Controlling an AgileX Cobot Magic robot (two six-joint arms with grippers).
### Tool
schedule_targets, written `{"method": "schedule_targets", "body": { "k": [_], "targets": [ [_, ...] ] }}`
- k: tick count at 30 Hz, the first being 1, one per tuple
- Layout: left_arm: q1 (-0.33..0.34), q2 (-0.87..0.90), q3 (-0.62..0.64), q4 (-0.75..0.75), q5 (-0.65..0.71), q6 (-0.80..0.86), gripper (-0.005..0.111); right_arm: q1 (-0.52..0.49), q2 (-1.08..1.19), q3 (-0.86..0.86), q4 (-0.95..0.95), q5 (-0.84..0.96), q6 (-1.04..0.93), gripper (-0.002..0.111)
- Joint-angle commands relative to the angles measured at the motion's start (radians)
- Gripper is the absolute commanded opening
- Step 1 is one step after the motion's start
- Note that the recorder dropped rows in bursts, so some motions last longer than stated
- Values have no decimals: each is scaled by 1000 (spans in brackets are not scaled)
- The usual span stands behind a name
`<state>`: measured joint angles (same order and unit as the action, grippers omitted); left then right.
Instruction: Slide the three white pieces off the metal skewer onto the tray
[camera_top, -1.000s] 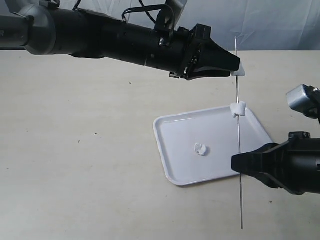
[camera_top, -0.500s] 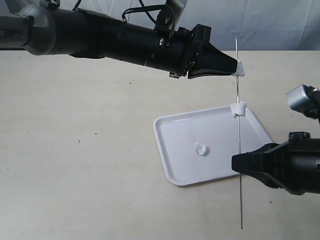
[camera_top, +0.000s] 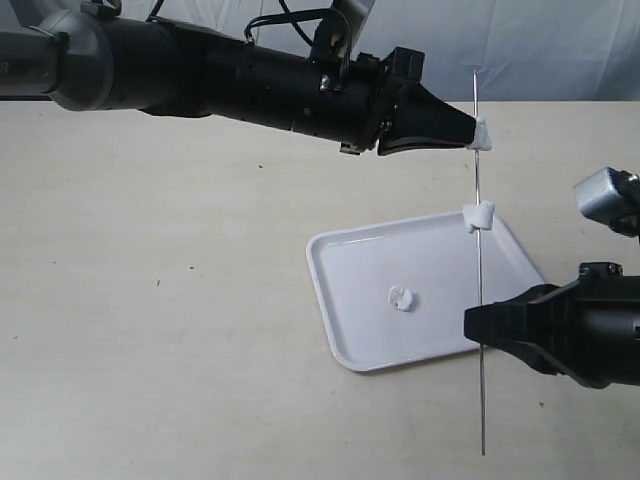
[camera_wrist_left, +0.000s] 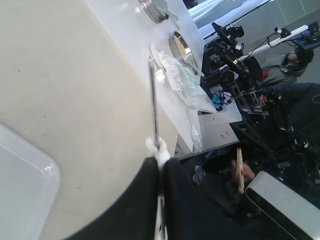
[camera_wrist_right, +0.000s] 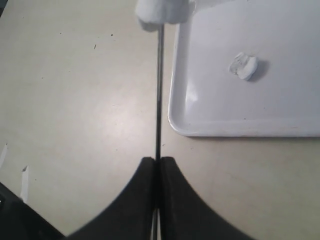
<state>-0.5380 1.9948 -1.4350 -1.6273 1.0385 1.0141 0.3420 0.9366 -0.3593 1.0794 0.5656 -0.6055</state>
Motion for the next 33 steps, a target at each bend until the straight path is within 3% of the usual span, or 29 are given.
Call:
{"method": "schedule_targets", "body": {
  "k": [1,24,28,33],
  "targets": [
    [-2,-6,-9,-59,-34,16,0,-2,-2,16,3,29,-3,-1],
    [21,-6,-26,-107,-183,94,0,-2,-2,45,3,118,-13,-1],
    [65,-6,-30,13,-183,13,0,-2,-2,45,-3,118,-13,-1],
    [79,-6,-17,398,-185,-179,0,-2,-4,45,-21,59,-13,-1]
  ]
}}
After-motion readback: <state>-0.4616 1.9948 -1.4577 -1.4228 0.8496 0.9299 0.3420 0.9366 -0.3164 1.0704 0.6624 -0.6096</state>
